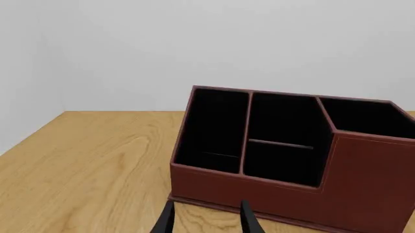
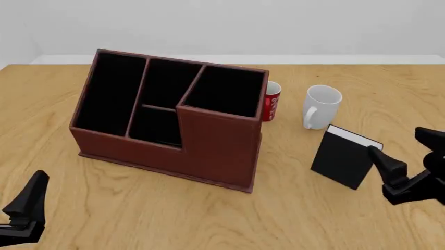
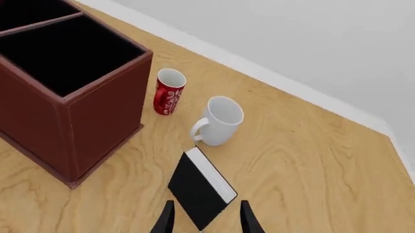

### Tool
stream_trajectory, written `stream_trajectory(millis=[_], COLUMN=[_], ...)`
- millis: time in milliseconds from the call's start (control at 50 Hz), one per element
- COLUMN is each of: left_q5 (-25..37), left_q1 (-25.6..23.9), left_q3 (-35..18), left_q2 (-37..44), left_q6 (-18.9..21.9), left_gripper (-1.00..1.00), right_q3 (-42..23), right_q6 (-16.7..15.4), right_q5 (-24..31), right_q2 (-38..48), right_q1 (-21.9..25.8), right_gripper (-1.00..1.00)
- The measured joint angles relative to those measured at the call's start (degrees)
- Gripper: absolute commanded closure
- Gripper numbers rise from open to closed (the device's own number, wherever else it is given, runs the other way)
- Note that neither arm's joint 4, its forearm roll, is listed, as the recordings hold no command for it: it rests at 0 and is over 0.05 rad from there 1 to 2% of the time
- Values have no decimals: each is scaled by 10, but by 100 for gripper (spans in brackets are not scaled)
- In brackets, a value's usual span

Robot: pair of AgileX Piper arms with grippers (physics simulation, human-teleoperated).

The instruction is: Pick up the book and place it in the right compartment of the caddy.

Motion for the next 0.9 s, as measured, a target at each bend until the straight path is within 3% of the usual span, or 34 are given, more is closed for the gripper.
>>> stream_trajectory(millis=[200,460,900], left_q5=[0,0,0], left_q1=[0,0,0], left_q3=[0,0,0], left_q2=[0,0,0], left_q6=[0,0,0], left_gripper=[-100,-100,-100], right_q3=[-61,-130,-190], right_q6=[-54,-97,-97], right_q5=[46,105,156], right_q2=[46,96,160], right_q1=[-8,-6,19], right_gripper=[-100,-100,-100])
